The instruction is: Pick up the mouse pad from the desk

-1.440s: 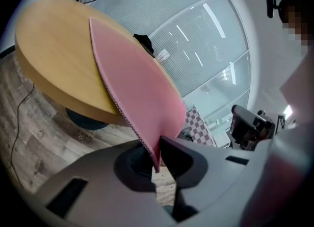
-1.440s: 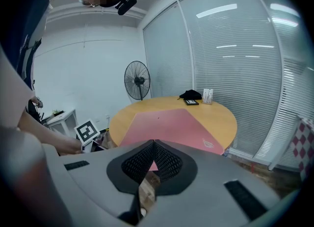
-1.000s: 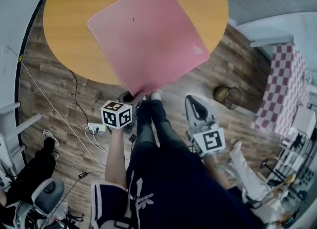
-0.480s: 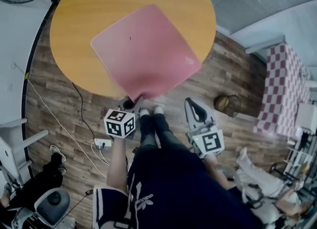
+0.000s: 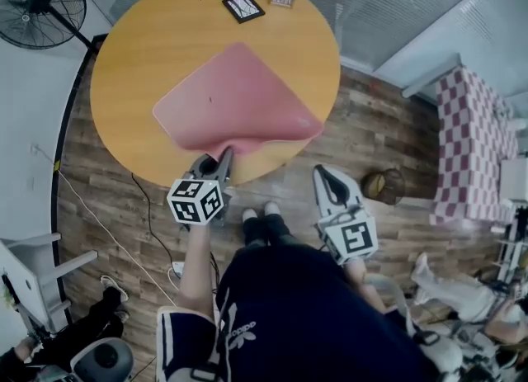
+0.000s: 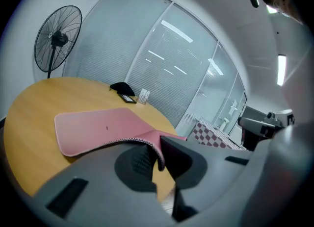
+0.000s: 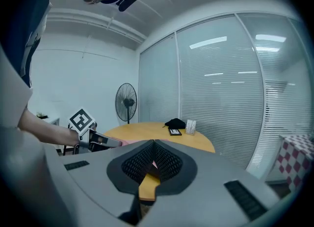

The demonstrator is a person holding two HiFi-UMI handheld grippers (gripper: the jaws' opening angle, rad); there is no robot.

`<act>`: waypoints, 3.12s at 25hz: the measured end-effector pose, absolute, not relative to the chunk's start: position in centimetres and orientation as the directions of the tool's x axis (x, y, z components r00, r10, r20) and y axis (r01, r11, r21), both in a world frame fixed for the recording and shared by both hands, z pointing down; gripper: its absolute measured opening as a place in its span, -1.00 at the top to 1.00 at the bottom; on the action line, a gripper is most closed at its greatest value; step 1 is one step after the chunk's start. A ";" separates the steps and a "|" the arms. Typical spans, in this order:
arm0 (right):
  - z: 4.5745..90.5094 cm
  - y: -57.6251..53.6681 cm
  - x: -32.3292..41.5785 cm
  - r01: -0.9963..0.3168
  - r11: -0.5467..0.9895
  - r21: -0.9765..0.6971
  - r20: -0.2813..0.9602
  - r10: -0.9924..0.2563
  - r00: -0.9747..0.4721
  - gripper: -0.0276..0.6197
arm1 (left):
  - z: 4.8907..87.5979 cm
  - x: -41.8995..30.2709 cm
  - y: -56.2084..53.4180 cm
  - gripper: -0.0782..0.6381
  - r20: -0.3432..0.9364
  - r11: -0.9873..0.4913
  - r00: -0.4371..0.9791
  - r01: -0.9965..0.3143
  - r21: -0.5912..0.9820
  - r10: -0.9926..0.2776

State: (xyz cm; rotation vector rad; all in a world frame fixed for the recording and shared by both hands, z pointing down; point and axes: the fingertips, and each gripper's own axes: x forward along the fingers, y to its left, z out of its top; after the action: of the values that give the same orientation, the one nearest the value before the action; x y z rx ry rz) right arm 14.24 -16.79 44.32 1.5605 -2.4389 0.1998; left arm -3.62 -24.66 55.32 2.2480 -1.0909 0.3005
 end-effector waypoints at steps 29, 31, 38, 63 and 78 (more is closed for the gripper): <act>40.8 -18.2 19.8 -0.952 0.304 0.030 0.142 -0.944 -0.297 0.90 | 35.8 -3.1 -46.7 0.73 0.224 -0.543 0.547 -0.835 0.085 -0.807; 40.6 -18.1 20.0 -0.957 0.291 0.020 0.135 -0.949 -0.286 0.91 | 34.1 -3.2 -47.9 0.73 0.209 -0.538 0.537 -0.841 0.057 -0.817; 40.5 -17.4 20.9 -0.963 0.267 0.034 0.134 -0.956 -0.261 0.90 | 28.6 -3.3 -50.7 0.73 0.158 -0.527 0.520 -0.850 -0.002 -0.839; 37.4 -16.7 15.2 -0.887 0.459 0.050 0.044 -0.888 -0.457 0.91 | 15.2 -15.7 -34.0 0.73 -0.127 -0.360 0.373 -0.926 -0.111 -0.919; 34.5 -15.7 8.0 -0.803 0.590 0.085 -0.010 -0.805 -0.593 0.91 | 17.5 -18.8 -16.8 0.73 -0.165 -0.186 0.221 -0.961 -0.203 -0.961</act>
State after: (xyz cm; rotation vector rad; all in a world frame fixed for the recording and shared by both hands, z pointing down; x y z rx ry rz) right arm 7.98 -15.74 34.49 1.4042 -2.7748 -0.1256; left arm -18.83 -16.84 17.46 2.6467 -2.1451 -0.0008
